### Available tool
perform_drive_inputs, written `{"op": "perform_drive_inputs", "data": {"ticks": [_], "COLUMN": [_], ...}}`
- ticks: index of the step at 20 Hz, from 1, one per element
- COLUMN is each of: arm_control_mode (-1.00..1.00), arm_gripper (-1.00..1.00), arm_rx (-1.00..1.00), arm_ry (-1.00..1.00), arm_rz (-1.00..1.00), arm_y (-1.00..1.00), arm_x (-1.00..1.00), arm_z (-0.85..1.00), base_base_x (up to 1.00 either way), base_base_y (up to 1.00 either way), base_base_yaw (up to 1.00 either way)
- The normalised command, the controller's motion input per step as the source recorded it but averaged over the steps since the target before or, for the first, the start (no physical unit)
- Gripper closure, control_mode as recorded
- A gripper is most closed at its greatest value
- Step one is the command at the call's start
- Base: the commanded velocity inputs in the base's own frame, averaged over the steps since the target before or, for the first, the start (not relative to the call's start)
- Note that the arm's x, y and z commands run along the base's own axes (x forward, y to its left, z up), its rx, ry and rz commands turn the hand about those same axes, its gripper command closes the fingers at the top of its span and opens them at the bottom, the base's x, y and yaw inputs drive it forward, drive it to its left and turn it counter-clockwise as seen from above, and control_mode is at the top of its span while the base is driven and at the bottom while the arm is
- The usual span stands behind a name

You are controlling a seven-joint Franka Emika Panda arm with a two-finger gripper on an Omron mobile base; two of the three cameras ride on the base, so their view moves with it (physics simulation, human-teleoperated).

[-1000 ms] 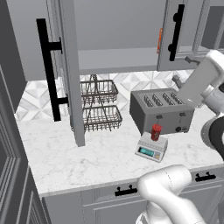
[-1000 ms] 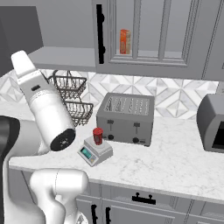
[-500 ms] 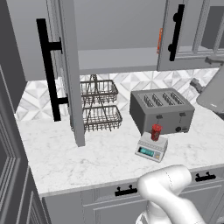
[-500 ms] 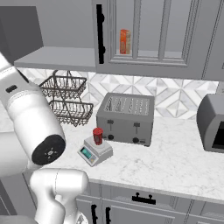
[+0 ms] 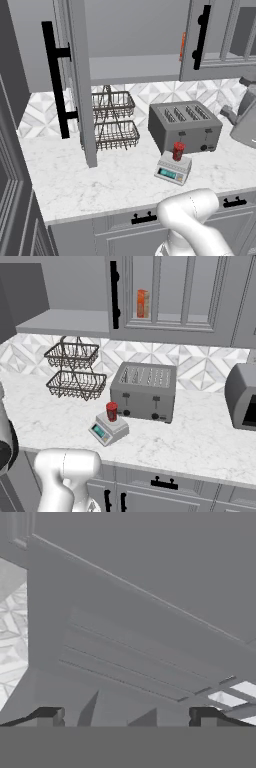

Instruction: Pick the yogurt and place it on the digital scale for weighing, and close the cabinet.

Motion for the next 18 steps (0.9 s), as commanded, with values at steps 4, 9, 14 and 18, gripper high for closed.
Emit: {"op": "perform_drive_inputs", "data": {"ticks": [4,9,14,18], "arm_control_mode": [-1.00,-1.00,-1.00,-1.00], "arm_gripper": [-1.00,-1.00,-1.00,-1.00], "arm_rx": [0.04,0.11,0.10,0.00], "arm_ry": [0.01,0.00,0.08,0.17], "arm_rz": [0.00,0.00,0.00,0.00], "arm_y": [0.83,0.81,0.75,1.00], "arm_x": [-0.24,-0.21,-0.35,-0.18], "arm_z": [-0.21,-0.24,-0.08,-0.06], "base_base_x": [0.00,0.00,0.00,0.00], "base_base_y": [0.00,0.00,0.00,0.00], "base_base_yaw": [0.00,0.00,0.00,0.00]}}
